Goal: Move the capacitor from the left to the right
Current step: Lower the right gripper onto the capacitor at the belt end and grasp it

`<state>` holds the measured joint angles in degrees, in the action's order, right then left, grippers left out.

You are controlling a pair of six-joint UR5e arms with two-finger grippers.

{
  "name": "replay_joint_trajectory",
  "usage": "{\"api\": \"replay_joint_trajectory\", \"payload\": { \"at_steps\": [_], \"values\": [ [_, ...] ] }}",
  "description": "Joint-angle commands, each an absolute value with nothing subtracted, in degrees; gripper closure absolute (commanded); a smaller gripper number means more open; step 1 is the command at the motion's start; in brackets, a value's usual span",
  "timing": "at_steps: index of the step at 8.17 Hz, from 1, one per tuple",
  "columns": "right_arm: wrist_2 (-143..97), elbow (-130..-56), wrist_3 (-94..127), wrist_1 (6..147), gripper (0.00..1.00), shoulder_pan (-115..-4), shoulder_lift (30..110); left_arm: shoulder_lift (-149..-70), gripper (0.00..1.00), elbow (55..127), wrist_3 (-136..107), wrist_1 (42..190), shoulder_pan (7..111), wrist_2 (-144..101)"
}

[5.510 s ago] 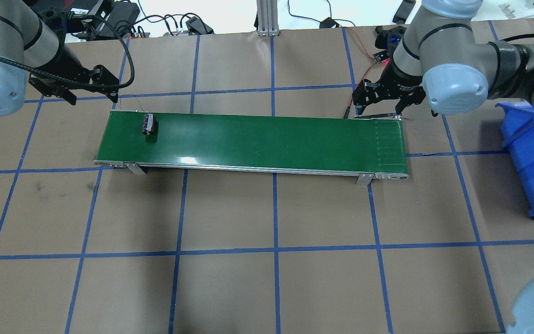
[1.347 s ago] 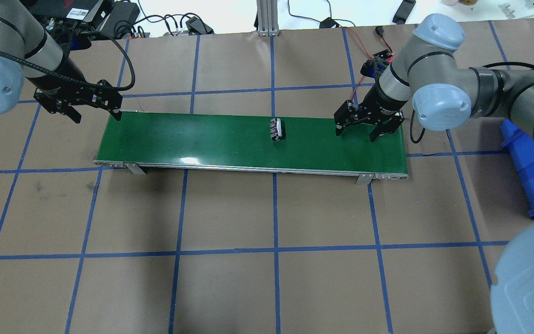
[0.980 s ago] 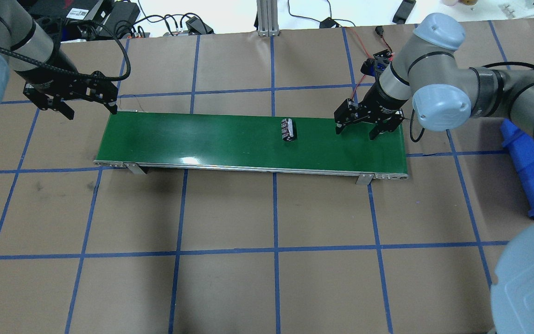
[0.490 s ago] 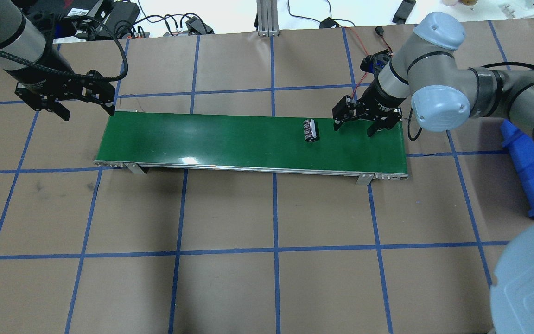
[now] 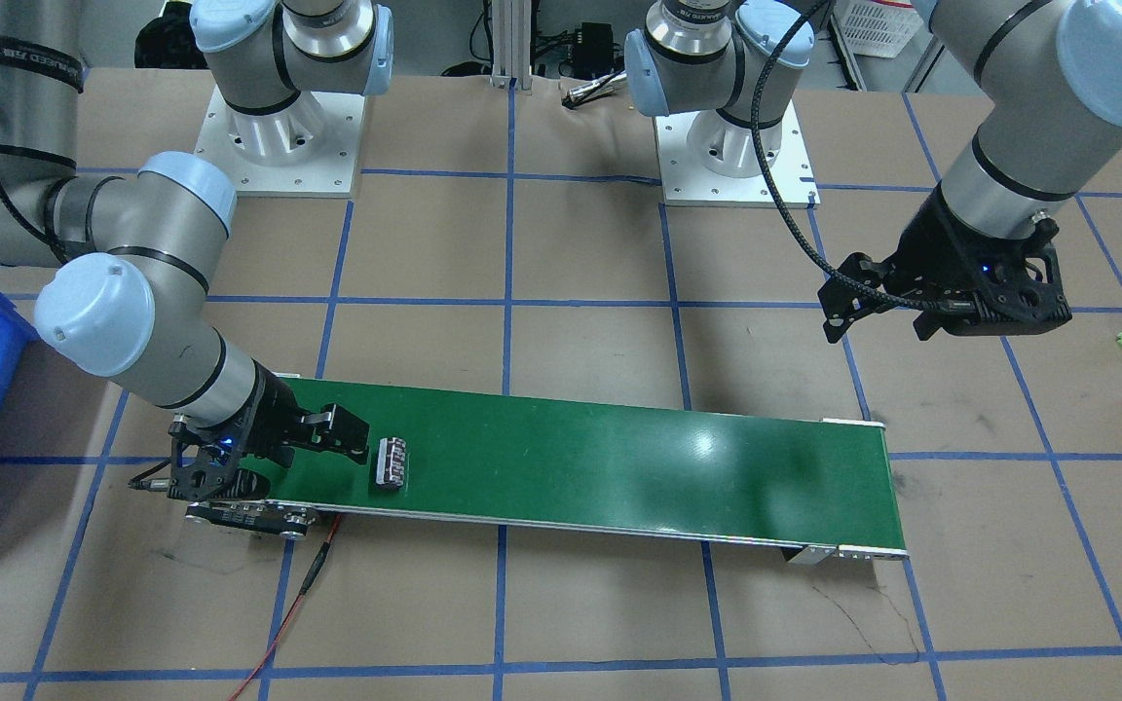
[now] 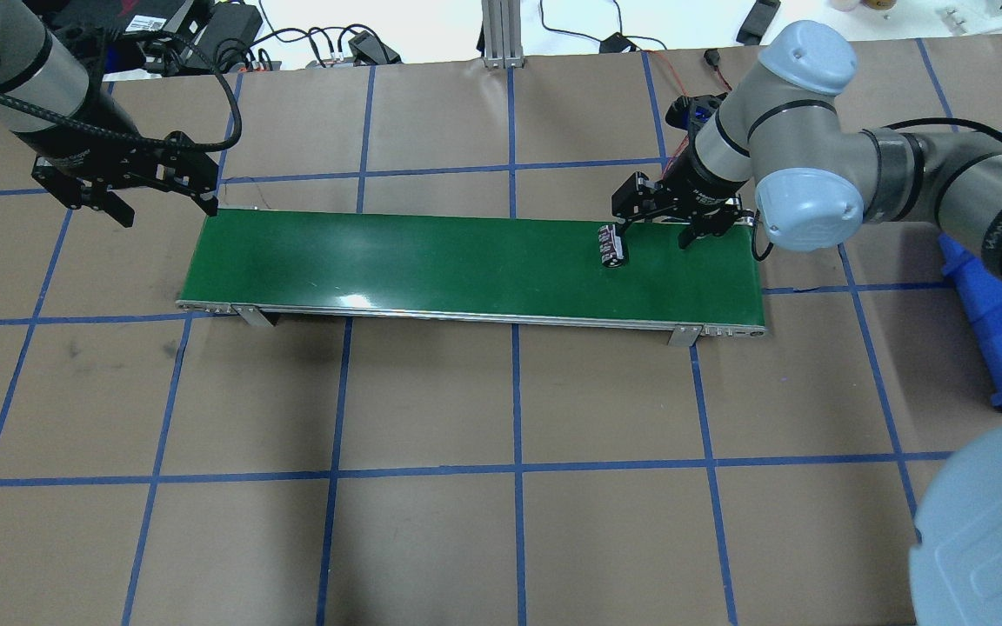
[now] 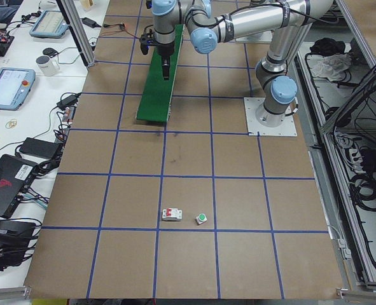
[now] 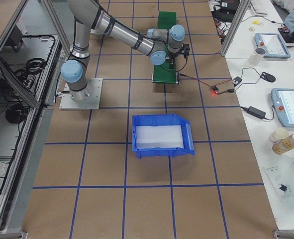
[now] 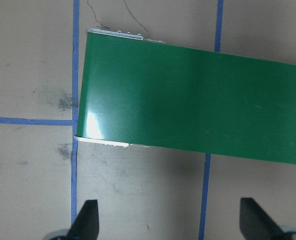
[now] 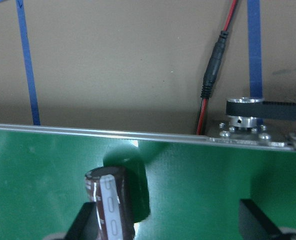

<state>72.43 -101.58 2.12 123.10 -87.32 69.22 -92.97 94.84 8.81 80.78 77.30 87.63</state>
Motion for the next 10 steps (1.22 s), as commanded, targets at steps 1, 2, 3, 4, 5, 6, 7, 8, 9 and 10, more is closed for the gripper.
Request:
{"api": "replay_joint_trajectory", "payload": {
  "at_steps": [1, 2, 3, 4, 5, 6, 7, 8, 9, 10],
  "values": [
    [75.0, -101.6, 2.5, 124.7, 0.04, -88.1, 68.5, -93.1, 0.00, 94.9, 8.8, 80.8, 77.3, 87.4],
    [76.8, -101.6, 2.4, 124.6, 0.09, -88.1, 68.5, -93.2, 0.00, 94.9, 8.7, 80.8, 77.3, 87.3],
    [78.6, -101.6, 1.8, 124.4, 0.17, -88.1, 68.5, -93.4, 0.00, 94.7, 8.6, 80.8, 77.4, 87.1],
    [79.2, -101.6, 1.8, 124.2, 0.26, -88.1, 68.5, -93.3, 0.00, 94.8, 8.3, 80.8, 77.6, 87.1],
    [80.0, -101.5, 1.2, 123.8, 0.40, -88.1, 68.5, -93.3, 0.00, 94.8, 8.1, 80.8, 77.8, 87.2],
    [83.1, -101.4, -1.4, 120.9, 0.54, -88.0, 68.7, -93.4, 0.00, 94.8, 8.2, 80.8, 77.7, 87.2],
    [84.2, -101.1, -3.0, 119.3, 0.71, -87.9, 69.1, -93.4, 0.00, 94.9, 8.2, 80.7, 77.7, 87.4],
    [84.7, -100.8, -3.2, 118.8, 0.89, -87.4, 69.3, -93.3, 0.00, 94.9, 8.2, 80.8, 77.7, 87.7],
    [87.9, -100.5, -3.2, 118.0, 1.00, -87.2, 69.5, -93.3, 0.00, 94.9, 7.9, 81.3, 77.7, 87.6],
    [89.5, -99.3, -3.3, 116.7, 1.00, -86.1, 70.1, -93.6, 0.00, 94.8, 5.9, 81.5, 77.7, 87.5]
  ]
}}
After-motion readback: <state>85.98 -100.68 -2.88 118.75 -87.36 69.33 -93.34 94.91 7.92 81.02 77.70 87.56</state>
